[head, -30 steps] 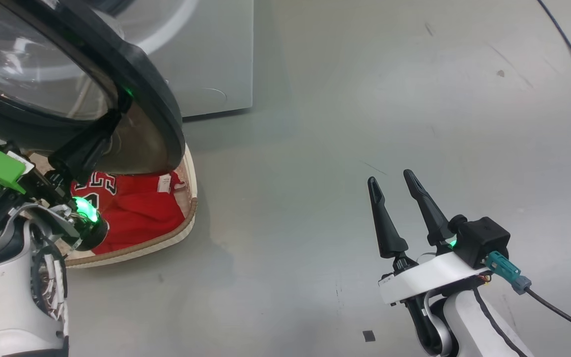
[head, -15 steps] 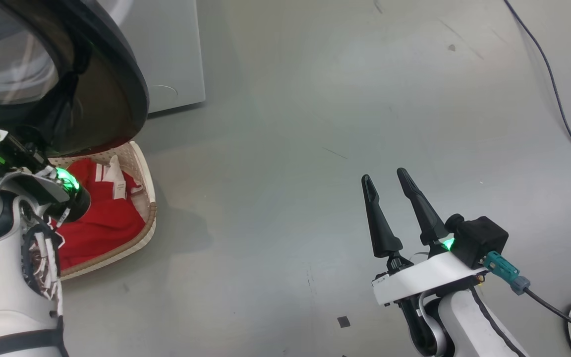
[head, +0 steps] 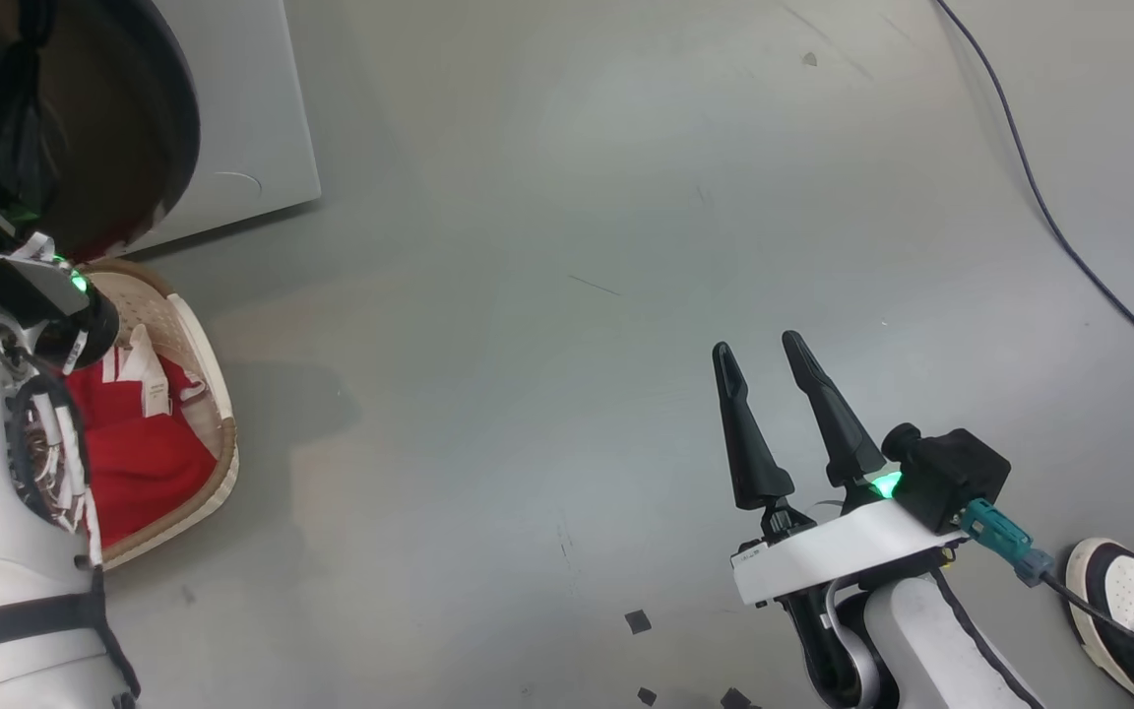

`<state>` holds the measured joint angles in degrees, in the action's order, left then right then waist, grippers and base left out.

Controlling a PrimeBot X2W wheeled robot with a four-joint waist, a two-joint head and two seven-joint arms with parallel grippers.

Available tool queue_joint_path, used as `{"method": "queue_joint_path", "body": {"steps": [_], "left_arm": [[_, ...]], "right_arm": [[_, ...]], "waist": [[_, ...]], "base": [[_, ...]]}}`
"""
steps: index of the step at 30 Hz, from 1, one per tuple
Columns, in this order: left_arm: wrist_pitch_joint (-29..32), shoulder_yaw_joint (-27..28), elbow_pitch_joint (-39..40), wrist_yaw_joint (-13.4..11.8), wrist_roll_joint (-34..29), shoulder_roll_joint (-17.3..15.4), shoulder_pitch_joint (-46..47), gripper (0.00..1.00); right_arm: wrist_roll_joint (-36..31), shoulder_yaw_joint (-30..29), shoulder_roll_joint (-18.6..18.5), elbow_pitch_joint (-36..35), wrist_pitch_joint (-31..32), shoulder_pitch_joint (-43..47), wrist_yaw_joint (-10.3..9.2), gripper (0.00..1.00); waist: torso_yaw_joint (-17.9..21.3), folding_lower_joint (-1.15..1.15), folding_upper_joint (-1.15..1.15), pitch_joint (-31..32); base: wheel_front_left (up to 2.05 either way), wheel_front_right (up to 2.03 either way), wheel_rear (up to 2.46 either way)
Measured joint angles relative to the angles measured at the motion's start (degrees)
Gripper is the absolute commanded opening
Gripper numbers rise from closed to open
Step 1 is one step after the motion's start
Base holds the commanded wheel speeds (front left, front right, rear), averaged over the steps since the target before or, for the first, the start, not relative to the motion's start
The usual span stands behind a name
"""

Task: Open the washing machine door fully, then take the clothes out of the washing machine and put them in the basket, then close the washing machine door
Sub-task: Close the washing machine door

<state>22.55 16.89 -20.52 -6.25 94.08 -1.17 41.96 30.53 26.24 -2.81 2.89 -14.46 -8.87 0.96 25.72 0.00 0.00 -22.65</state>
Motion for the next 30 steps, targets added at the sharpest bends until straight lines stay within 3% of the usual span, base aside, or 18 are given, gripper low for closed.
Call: {"method": "queue_joint_path", "body": {"steps": [10,24,30], "left_arm": [[-6.84,0.2,-2.21,-0.1,-3.59,0.01,3.76,0.0],[-9.01,-2.08,-6.9,-0.27,-4.1,0.04,6.8,0.0],[-5.99,-6.51,-7.94,2.61,-4.46,0.07,4.35,0.0]], "right_arm": [[0.31,0.12,0.03,-0.62,0.0,0.02,-0.6,1.0],[0.3,-0.48,0.11,-1.02,0.0,0.03,-1.14,1.0],[0.86,-3.46,0.18,-1.68,0.0,0.02,-1.2,1.0]], "waist": [[2.06,0.0,0.0,-0.72],[1.65,0.0,0.0,-0.91],[-0.06,0.0,0.0,0.31]], "base": [[0.0,0.0,0.0],[0.0,0.0,0.0],[0.0,0.0,0.0]]}}
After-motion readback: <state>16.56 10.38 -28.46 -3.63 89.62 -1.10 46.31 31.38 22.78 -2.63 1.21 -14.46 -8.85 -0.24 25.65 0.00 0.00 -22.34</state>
